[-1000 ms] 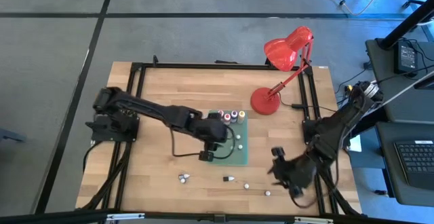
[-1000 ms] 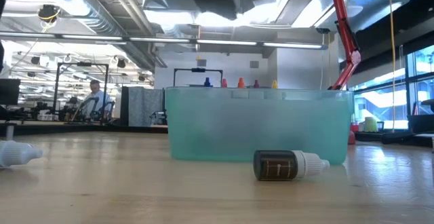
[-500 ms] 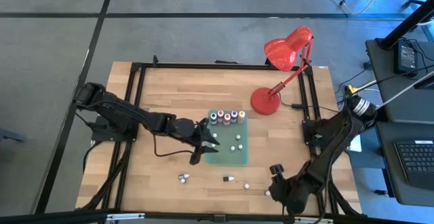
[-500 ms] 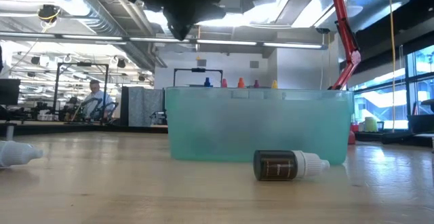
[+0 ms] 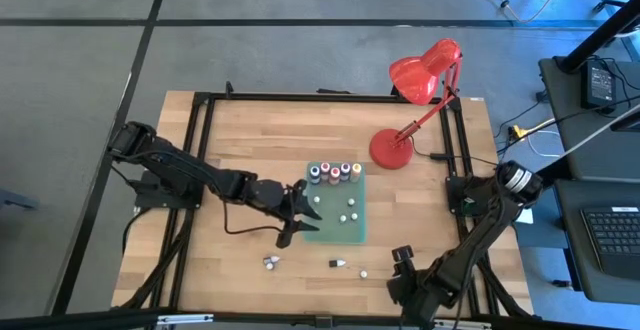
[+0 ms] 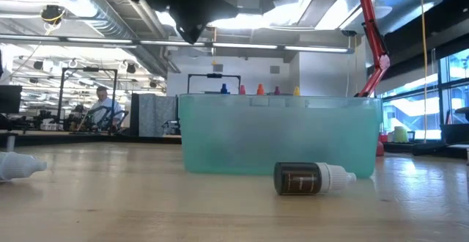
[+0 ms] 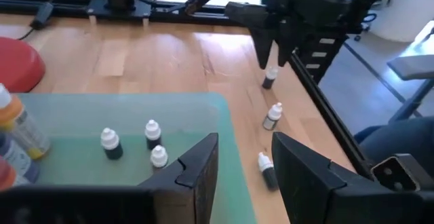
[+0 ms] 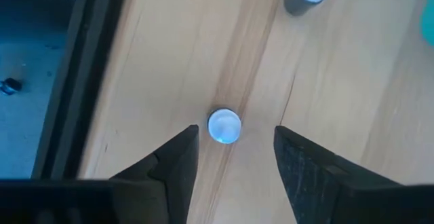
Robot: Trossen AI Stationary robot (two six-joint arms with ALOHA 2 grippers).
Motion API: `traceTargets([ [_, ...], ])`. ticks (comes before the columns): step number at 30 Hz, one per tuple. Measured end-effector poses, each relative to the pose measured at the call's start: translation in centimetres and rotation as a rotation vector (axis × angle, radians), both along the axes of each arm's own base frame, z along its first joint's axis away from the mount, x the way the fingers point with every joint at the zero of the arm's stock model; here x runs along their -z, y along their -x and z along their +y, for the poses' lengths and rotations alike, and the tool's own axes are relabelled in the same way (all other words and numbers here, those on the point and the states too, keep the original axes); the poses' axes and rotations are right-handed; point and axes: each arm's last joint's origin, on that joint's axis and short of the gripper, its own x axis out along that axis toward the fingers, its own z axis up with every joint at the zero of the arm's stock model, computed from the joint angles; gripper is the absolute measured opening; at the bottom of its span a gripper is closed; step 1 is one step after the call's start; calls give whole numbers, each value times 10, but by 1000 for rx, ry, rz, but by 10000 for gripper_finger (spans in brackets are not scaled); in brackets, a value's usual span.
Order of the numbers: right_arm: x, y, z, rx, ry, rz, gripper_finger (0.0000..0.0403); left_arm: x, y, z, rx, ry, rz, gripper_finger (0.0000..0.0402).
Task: Pick & Place food coloring
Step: Put the small blue food coloring bottle into the green bin
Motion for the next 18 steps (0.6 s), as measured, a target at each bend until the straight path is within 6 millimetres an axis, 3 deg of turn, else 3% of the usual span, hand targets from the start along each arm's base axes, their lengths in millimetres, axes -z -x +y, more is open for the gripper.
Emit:
traceTargets([
  [18,0,-2,1,-13,-12,-13,193,1,0,0,-1,-2,3,133],
])
